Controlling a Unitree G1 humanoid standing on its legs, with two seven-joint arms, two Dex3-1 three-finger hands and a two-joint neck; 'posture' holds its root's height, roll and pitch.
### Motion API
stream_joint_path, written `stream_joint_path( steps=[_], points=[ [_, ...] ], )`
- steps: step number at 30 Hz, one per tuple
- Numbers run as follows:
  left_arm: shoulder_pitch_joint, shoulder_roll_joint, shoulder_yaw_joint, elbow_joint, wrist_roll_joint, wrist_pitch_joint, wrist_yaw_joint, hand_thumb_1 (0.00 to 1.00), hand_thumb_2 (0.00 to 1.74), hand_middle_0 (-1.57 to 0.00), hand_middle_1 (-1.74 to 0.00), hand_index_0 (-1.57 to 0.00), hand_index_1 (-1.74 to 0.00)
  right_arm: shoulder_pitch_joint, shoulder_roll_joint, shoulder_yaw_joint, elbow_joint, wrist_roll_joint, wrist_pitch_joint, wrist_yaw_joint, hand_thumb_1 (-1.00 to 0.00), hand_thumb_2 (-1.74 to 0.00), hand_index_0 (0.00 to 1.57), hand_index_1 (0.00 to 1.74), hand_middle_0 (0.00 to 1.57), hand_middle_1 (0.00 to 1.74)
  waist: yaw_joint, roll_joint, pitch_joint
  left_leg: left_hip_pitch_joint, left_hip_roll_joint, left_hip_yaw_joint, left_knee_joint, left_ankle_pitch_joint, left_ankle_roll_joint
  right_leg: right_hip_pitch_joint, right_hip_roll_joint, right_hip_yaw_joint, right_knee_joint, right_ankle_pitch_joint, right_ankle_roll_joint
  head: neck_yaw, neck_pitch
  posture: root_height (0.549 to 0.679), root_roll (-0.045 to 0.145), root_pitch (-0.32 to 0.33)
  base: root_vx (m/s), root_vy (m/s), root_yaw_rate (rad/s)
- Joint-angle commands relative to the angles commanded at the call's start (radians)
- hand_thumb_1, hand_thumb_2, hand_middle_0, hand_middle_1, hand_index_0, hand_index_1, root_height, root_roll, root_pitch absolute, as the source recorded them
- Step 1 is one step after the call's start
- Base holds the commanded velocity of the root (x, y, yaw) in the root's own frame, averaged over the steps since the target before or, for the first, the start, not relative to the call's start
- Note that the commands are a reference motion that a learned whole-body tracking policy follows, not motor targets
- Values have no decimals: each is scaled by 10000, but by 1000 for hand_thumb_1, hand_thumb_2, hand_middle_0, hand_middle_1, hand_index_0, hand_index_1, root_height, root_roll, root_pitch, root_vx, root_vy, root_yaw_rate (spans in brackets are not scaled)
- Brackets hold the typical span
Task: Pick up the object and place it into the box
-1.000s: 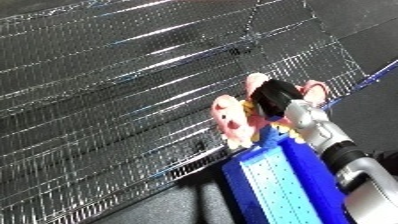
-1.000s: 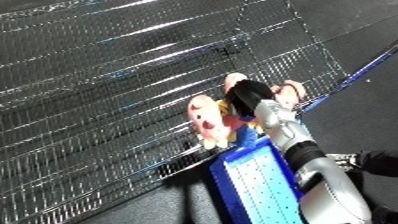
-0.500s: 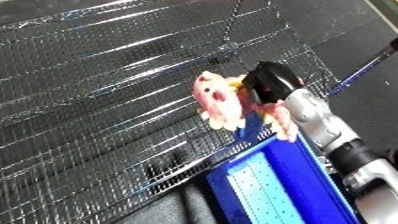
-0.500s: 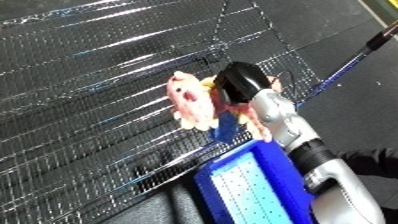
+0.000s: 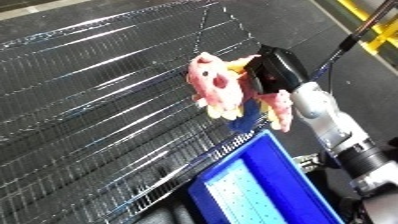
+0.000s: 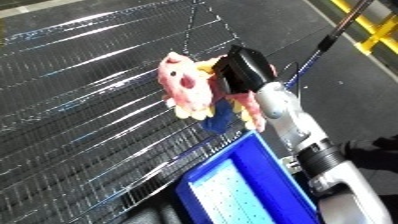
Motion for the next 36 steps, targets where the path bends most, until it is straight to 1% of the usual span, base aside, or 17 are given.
stream_joint_path(
  steps=[3, 6, 10, 15, 22, 25, 27, 29, 33, 36],
  points=[
    [177, -164, 115, 49, 10, 41, 44, 1000, 1740, -1570, -1740, -1570, -1740, 791, 166, -890, -527, 164, -71, -208, -1000, -1740, 1570, 1740, 1570, 1740, -230, -17, -46, 128, 40, 84, 60, -85, 3, 103, 0, 48, -46, 7, -5, 582, 86, 638, 65, -144, 16, 25, -124],
    [330, -354, 213, 70, 38, 69, 98, 1000, 1740, -1570, -1740, -1570, -1740, 1784, 629, -1944, -928, 420, -137, -456, -1000, -1740, 1570, 1740, 1570, 1740, -448, -6, -90, 226, 75, 155, 122, -152, 4, 199, -20, 69, -93, 13, -12, 798, 74, 638, 66, -150, 14, 27, -109],
    [299, -463, 239, 115, 116, 69, 195, 1000, 1740, -1570, -1740, -1570, -1740, 2985, 1279, -3106, -1103, 620, -164, -643, -1000, -1740, 1570, 1740, 1570, 1740, -560, 57, -121, 312, 85, 217, 110, -179, 8, 280, -36, 82, -143, 14, -13, 1150, 4, 639, 68, -153, -2, 17, -61],
    [251, -585, 362, 257, 281, 80, 333, 1000, 1740, -1570, -1740, -1570, -1740, 4111, 2098, -4117, -1163, 766, -212, -879, -1000, -1740, 1570, 1740, 1570, 1740, -855, 184, -177, 440, 80, 323, 49, -195, 8, 344, -49, 154, -212, 22, -30, 1538, -73, 641, 74, -155, 1, 27, -82],
    [202, -782, 314, 300, 395, 66, 408, 1000, 1740, -1570, -1740, -1570, -1740, 5103, 3359, -4880, -915, 1286, -388, -1068, -1000, -1740, 1570, 1740, 1570, 1740, -1292, 346, -227, 527, 60, 443, 66, -253, 13, 410, -34, 256, -299, 1, -90, 2039, -353, 643, 82, -154, 4, 26, -80],
    [158, -801, 234, 326, 436, 63, 406, 1000, 1740, -1570, -1740, -1570, -1740, 5292, 3703, -4996, -615, 1529, -459, -1115, -1000, -1740, 1570, 1740, 1570, 1740, -1429, 407, -254, 554, 58, 489, 63, -275, 13, 414, -21, 289, -319, -8, -107, 2180, -545, 643, 84, -152, 2, 20, -75],
    [104, -792, 166, 350, 454, 48, 416, 1000, 1740, -1570, -1740, -1570, -1740, 5349, 3887, -5018, -260, 1772, -512, -1142, -1000, -1740, 1570, 1740, 1570, 1740, -1509, 436, -276, 569, 56, 514, 58, -289, 14, 425, -9, 308, -346, -11, -116, 2275, -814, 644, 85, -150, -2, 15, -57],
    [49, -778, 112, 385, 475, 30, 422, 1000, 1740, -1570, -1740, -1570, -1740, 5356, 4040, -4987, 165, 2001, -563, -1143, -1000, -1740, 1570, 1740, 1570, 1740, -1569, 456, -298, 580, 54, 528, 48, -298, 14, 450, 3, 322, -392, -12, -123, 2330, -880, 645, 85, -149, -1, 7, -38],
    [-13, -705, 104, 470, 524, -25, 448, 1000, 1740, -1570, -1740, -1570, -1740, 5244, 4295, -4907, 1133, 2528, -693, -1152, -800, -1392, 1256, 1392, 1256, 1392, -1633, 486, -340, 580, 55, 554, 3, -291, 4, 485, 14, 319, -492, 7, -130, 2379, -942, 646, 86, -145, -3, 3, -21],
    [-38, -625, 152, 459, 578, -73, 463, 1000, 1740, -1570, -1740, -1570, -1740, 5154, 4397, -4916, 1776, 2791, -749, -1228, -650, -1131, 1020, 1131, 1020, 1131, -1662, 517, -370, 571, 56, 568, -39, -276, -2, 491, 18, 313, -549, 23, -126, 2333, -929, 647, 86, -142, -8, 4, -13]
  ],
)
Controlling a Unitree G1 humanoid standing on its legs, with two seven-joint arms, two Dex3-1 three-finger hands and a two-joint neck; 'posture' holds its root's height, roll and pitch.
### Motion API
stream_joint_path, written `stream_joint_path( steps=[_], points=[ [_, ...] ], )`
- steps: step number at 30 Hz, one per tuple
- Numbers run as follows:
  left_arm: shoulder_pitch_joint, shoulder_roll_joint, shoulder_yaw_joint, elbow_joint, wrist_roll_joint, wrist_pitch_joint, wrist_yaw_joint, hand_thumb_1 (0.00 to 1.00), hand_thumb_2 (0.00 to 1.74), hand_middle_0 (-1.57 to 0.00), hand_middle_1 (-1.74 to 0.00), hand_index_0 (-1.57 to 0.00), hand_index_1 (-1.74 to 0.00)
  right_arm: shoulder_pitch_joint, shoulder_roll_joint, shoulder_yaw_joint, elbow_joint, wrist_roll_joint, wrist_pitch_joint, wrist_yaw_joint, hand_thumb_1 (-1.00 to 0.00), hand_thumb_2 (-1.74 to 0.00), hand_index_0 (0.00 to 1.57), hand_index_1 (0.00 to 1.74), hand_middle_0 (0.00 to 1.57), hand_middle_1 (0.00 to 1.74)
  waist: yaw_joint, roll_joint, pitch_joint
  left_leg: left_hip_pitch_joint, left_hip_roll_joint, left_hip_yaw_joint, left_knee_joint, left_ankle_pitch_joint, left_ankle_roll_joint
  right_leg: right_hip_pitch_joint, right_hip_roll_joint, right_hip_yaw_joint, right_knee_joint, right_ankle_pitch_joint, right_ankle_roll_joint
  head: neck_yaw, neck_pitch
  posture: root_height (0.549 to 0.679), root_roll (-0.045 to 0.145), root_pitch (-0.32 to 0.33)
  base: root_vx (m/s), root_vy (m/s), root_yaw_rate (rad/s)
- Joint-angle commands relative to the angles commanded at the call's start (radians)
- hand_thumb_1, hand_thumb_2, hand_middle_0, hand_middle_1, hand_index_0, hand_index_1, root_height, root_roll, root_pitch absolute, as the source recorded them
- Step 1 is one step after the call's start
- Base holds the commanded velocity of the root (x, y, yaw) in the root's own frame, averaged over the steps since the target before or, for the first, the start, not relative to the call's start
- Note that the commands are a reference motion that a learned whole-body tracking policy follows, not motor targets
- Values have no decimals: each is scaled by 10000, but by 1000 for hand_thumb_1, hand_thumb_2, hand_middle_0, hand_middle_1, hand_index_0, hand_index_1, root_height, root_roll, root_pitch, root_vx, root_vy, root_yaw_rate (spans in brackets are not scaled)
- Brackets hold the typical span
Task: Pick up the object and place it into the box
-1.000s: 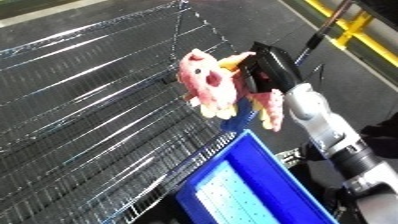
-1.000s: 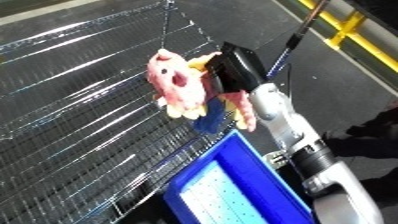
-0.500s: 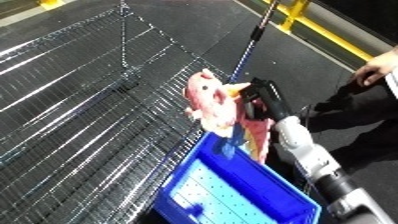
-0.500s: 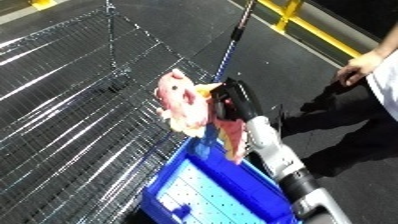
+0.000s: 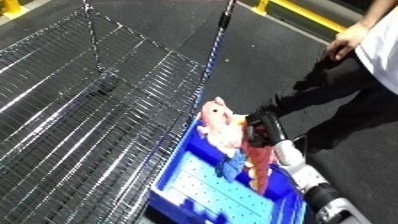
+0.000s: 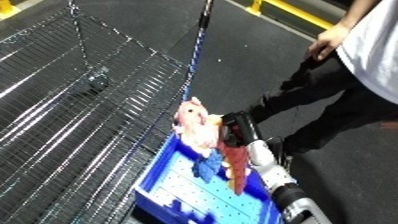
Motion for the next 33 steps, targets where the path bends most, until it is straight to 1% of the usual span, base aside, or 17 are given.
stream_joint_path(
  steps=[5, 13, 18, 22, 27, 33],
  points=[
    [8, 56, 88, -51, 87, -62, 10, 1000, 1740, -1570, -1740, -1570, -1740, -82, 147, -110, 361, 190, -119, -145, -400, -696, 628, 696, 628, 696, -43, 26, -36, 9, 0, 18, -64, 13, -2, 11, 9, -7, -44, 17, 4, -59, -22, 648, 86, -139, -9, 3, -4],
    [-9, 97, 137, -43, 189, -105, 0, 1000, 1740, -1570, -1740, -1570, -1740, -84, 241, -137, 178, 85, -222, -216, 0, 0, 0, 0, 0, 0, -63, -26, -90, 20, 28, 40, -131, 46, -18, 51, 43, -13, -153, 53, 9, -155, -67, 649, 86, -136, -6, 1, -2],
    [-5, 95, 179, -107, 207, -130, 7, 1000, 1740, -1570, -1740, -1570, -1740, -125, 274, -78, 93, 33, -241, -255, 0, 0, 0, 0, 0, 0, -33, -56, -105, 1, 46, 50, -159, 74, -20, 44, 56, -25, -171, 65, 17, -196, -263, 649, 85, -135, -5, -3, -3],
    [47, 72, 250, -135, 253, -123, 17, 1000, 1740, -1570, -1740, -1570, -1740, -159, 341, -21, 3, -25, -240, -307, 0, 0, 0, 0, 0, 0, 23, -97, -128, 28, 59, 58, -220, 102, -15, 70, 71, -25, -209, 79, 26, -141, -282, 650, 85, -134, 0, -12, -2],
    [99, 66, 293, -176, 288, -114, 12, 1000, 1740, -1570, -1740, -1570, -1740, -162, 422, 22, -60, -84, -220, -351, 0, 0, 0, 0, 0, 0, 67, -118, -131, 43, 63, 77, -252, 121, -14, 79, 64, -20, -232, 94, 39, -295, -364, 650, 86, -134, 0, -3, -1],
    [151, 14, 354, -286, 215, -101, -32, 1000, 1740, -1570, -1740, -1570, -1740, -205, 549, 309, -562, -228, -194, -219, 0, 0, 0, 0, 0, 0, 167, -152, -125, 31, 50, 52, -243, 138, 2, 80, 84, -32, -220, 87, 43, -698, -554, 650, 85, -136, 5, 3, 1]
  ],
)
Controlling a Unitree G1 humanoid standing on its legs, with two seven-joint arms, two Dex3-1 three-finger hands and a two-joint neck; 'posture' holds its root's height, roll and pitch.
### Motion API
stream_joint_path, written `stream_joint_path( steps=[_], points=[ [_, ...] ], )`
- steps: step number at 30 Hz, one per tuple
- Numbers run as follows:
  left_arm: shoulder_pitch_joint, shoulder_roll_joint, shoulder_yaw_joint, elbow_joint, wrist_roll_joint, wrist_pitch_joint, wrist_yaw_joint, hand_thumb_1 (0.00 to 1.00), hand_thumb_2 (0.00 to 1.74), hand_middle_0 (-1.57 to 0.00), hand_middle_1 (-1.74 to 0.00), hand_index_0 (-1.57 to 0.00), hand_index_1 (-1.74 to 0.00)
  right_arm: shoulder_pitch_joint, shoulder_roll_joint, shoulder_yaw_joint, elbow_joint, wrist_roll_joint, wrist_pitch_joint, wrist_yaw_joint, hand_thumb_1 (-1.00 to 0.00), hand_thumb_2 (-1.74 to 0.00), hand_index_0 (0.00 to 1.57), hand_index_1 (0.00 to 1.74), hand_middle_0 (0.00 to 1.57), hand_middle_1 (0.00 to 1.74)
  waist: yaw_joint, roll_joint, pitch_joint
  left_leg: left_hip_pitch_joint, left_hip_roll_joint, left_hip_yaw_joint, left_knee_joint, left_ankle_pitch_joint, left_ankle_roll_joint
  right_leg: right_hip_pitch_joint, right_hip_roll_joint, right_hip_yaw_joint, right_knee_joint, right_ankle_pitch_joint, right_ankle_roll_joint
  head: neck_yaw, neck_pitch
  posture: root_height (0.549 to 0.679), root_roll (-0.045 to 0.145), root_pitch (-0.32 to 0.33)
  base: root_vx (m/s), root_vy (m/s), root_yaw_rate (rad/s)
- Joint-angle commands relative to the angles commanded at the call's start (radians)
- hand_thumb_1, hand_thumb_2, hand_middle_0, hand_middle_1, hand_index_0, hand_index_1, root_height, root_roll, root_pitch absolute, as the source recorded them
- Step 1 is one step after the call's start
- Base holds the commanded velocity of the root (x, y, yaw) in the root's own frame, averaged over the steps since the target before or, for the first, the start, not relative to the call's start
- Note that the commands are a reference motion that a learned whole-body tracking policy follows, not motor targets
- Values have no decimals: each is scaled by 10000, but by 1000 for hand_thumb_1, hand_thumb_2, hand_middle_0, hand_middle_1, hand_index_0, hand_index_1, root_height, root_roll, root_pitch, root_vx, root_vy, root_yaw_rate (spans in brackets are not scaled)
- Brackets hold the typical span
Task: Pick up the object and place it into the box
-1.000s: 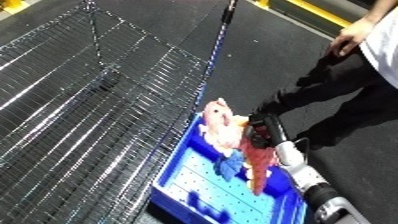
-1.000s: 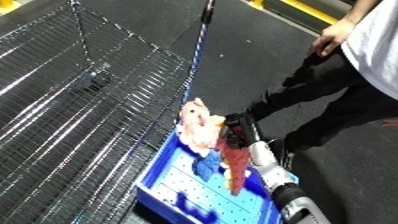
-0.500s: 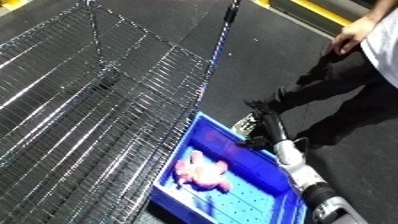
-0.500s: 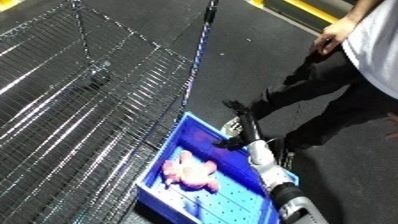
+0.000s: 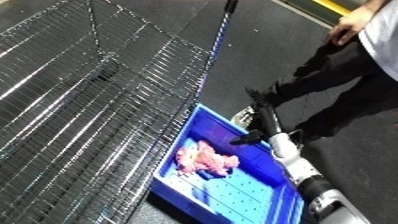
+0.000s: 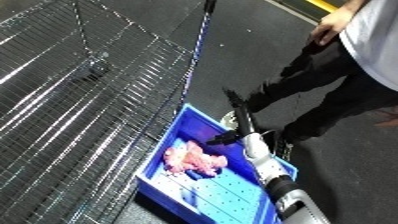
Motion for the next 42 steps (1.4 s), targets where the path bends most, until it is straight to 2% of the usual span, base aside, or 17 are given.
stream_joint_path(
  steps=[8, 14, 16, 23, 29, 31, 36, 42],
  points=[
    [223, -115, 119, 61, -72, 57, 47, 1000, 1740, -1570, -1740, -1570, -1740, -285, 139, 429, -1635, -251, 39, 57, 0, 0, 0, 0, 0, 0, 283, -115, -4, 12, -17, -89, 11, 3, 18, 95, 26, -83, 41, -7, 10, -1008, -203, 649, 78, -141, 11, -3, 54],
    [311, -110, 101, 62, -20, 167, -29, 1000, 1740, -1570, -1740, -1570, -1740, -532, 107, 797, -2496, -398, 85, 240, 0, 0, 0, 0, 0, 0, 579, -218, 53, -54, -24, -201, 92, 30, 22, 128, 31, -183, 140, -19, 18, -2236, -597, 648, 71, -148, -4, -12, 103],
    [280, -101, 98, 19, -17, 199, -52, 1000, 1740, -1570, -1740, -1570, -1740, -686, 139, 1013, -2718, -472, 108, 308, 0, 0, 0, 0, 0, 0, 719, -258, 80, -98, -28, -252, 138, 36, 27, 122, 33, -212, 204, -33, 20, -3015, -662, 647, 68, -151, -13, -20, 147],
    [50, 22, 6, -69, 7, 257, -85, 1000, 1740, -1570, -1740, -1570, -1740, -1362, 477, 1841, -3183, -365, 112, 519, 0, 0, 0, 0, 0, 0, 1101, -388, 130, -261, -58, -411, 241, 62, 33, 120, 29, -310, 327, -79, 31, -4663, -443, 645, 61, -157, -11, -5, 138],
    [-162, 25, -58, -92, 59, 275, 1, 1000, 1740, -1570, -1740, -1570, -1740, -2032, 896, 2710, -3406, -3, 67, 668, 0, 0, 0, 0, 0, 0, 1436, -518, 211, -404, -109, -577, 249, 153, 32, 70, 19, -409, 418, -108, 33, -6730, 151, 643, 58, -159, -8, 0, 129],
    [-249, 27, -82, -116, 77, 268, 37, 1000, 1740, -1570, -1740, -1570, -1740, -2275, 989, 3056, -3528, -42, 76, 722, 0, 0, 0, 0, 0, 0, 1538, -570, 237, -463, -130, -622, 245, 189, 33, 38, 2, -437, 457, -116, 32, -7754, 241, 643, 57, -158, -8, -5, 101],
    [-501, -44, -172, -162, 83, 298, 131, 1000, 1740, -1570, -1740, -1570, -1740, -2858, 1189, 3948, -3814, -206, 175, 896, 0, 0, 0, 0, 0, 0, 1800, -689, 253, -564, -182, -724, 199, 270, 34, 26, -36, -520, 489, -144, 28, -9282, 668, 642, 55, -157, 3, 1, 104],
    [-890, 22, -170, -172, 135, 215, 338, 1000, 1740, -1570, -1740, -1570, -1740, -3383, 1374, 4709, -3933, -125, 195, 1015, 0, 0, 0, 0, 0, 0, 2073, -781, 234, -618, -217, -859, 152, 315, 50, 87, -78, -659, 509, -171, 12, -10743, 601, 642, 51, -156, 7, 6, 98]
  ],
)
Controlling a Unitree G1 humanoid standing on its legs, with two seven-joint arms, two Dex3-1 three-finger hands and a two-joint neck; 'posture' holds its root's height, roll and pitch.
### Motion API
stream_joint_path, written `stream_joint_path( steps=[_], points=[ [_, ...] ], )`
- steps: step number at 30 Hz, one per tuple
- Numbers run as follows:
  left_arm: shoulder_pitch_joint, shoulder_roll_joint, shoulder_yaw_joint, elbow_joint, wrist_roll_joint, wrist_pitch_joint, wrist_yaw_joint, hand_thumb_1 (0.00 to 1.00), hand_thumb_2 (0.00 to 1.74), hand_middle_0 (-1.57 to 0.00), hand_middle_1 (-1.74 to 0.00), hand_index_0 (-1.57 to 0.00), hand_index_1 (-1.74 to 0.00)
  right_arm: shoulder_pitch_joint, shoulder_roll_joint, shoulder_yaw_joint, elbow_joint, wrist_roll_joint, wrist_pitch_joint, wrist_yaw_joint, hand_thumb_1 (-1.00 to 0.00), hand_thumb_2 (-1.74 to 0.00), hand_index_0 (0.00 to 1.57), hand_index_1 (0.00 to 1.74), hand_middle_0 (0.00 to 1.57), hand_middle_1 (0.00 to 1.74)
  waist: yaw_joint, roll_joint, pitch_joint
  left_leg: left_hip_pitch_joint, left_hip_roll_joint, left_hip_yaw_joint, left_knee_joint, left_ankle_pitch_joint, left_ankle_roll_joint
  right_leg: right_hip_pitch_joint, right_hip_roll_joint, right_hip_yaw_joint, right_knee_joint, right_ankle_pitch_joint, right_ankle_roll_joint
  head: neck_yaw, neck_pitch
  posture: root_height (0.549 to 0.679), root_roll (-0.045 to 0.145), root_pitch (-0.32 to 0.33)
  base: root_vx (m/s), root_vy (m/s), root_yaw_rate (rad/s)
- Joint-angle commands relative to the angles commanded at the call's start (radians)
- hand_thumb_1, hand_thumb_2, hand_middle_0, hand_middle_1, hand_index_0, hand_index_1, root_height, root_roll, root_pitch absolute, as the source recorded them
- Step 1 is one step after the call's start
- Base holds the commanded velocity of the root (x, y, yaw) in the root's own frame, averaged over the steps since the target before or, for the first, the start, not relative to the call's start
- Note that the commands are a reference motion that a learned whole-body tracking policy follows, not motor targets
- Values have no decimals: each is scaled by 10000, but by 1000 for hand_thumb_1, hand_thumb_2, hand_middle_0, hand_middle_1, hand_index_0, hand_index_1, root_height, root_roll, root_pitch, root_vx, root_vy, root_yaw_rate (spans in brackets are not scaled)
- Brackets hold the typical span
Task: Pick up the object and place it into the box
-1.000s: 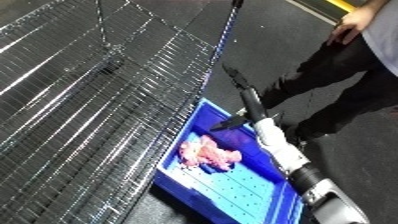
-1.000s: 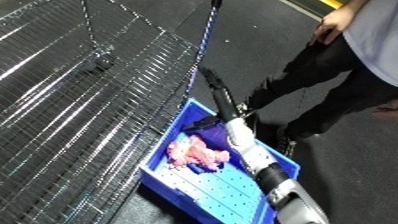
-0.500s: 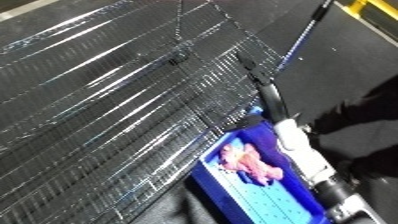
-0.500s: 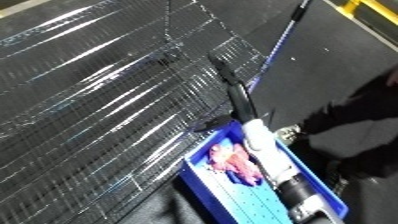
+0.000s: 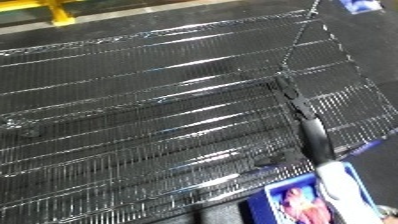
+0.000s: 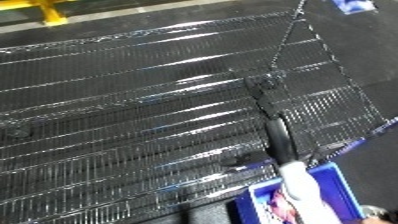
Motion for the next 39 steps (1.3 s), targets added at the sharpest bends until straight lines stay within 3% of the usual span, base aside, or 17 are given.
stream_joint_path(
  steps=[11, 17, 22, 39],
  points=[
    [-435, -19, 36, -64, 331, -13, 274, 1000, 1740, -1570, -1740, -1570, -1740, -516, 197, 816, 192, -213, 15, 93, 0, 0, 0, 0, 0, 0, 362, -79, 30, -37, -71, -199, -21, 21, 26, 37, -40, -215, 97, -39, -2, -1644, -32, 642, 48, -158, -2, 11, 59],
    [-499, -101, -52, 41, 360, 20, 208, 1000, 1740, -1570, -1740, -1570, -1740, -524, 203, 1077, 225, -515, 62, 180, 0, 0, 0, 0, 0, 0, 433, -112, -52, 88, -73, -222, -213, 49, 49, 180, -54, -285, -69, -44, 23, -2070, -243, 643, 47, -156, 6, 21, 18],
    [-459, -128, -91, 37, 416, 31, 123, 1000, 1740, -1570, -1740, -1570, -1740, -455, 111, 1124, 254, -645, 73, 233, 0, 0, 0, 0, 0, 0, 479, -132, -88, 151, -89, -243, -298, 56, 64, 255, -60, -314, -143, -48, 34, -2072, -408, 644, 46, -156, 16, 18, 23],
    [-139, -216, 66, -140, 401, 94, 43, 1000, 1740, -1570, -1740, -1570, -1740, -411, -708, 879, -41, -1179, 190, 331, 0, 0, 0, 0, 0, 0, 492, -202, -2, 228, -66, -209, -288, -31, 77, 163, -46, -235, -38, -139, 45, -1106, -692, 643, 49, -152, 13, 3, -10]
  ],
)
